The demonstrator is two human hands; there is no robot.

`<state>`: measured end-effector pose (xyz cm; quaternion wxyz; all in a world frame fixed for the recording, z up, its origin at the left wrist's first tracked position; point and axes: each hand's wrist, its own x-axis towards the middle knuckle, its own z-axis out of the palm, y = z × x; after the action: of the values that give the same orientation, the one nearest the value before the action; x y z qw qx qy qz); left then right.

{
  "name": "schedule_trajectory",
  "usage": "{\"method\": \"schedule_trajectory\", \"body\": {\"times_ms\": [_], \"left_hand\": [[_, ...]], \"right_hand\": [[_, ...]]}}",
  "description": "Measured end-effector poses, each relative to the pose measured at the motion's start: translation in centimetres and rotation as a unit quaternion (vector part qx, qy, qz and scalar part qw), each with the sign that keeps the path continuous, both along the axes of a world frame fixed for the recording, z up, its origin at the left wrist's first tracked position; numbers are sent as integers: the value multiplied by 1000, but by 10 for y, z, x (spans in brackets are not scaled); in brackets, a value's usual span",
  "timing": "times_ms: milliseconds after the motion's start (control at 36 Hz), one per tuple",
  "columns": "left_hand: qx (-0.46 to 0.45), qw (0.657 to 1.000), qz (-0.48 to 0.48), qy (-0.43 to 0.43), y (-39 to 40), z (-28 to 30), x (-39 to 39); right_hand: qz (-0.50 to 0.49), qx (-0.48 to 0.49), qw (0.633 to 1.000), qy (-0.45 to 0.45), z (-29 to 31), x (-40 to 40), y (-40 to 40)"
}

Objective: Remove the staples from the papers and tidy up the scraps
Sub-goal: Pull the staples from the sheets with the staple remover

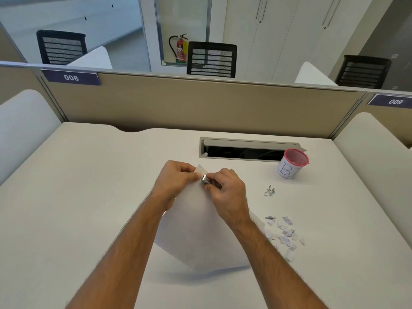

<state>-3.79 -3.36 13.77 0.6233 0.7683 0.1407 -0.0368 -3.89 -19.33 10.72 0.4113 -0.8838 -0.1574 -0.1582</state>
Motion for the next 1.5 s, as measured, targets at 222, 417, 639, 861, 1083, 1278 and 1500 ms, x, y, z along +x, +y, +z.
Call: {"method": "schedule_trajectory", "body": {"times_ms": [222, 417, 639, 861, 1083, 1278, 1500], "left_hand": [[11, 999, 43, 25, -5, -1, 2], [11, 996, 75, 45, -8, 2, 3], [-6, 993, 96, 71, -7, 2, 7], [-41, 986, 118, 110, -3, -3, 11], [-48, 995, 64, 67, 2, -8, 8], [-43, 998, 43, 33, 4, -6, 8], [-40, 998, 38, 22, 5, -9, 3]], "right_hand": [[6, 1, 1000, -6, -4, 0, 2], [-2, -24, 997, -71, -12, -1, 5], [-2, -40, 987, -156, -14, -4, 7], [-8, -67, 976, -209, -16, -10, 10], [-22, 19, 997, -65, -11, 1, 4], [-16, 25, 999, -26, -8, 3, 4], [-19, 9, 999, -43, -7, 1, 4]]}}
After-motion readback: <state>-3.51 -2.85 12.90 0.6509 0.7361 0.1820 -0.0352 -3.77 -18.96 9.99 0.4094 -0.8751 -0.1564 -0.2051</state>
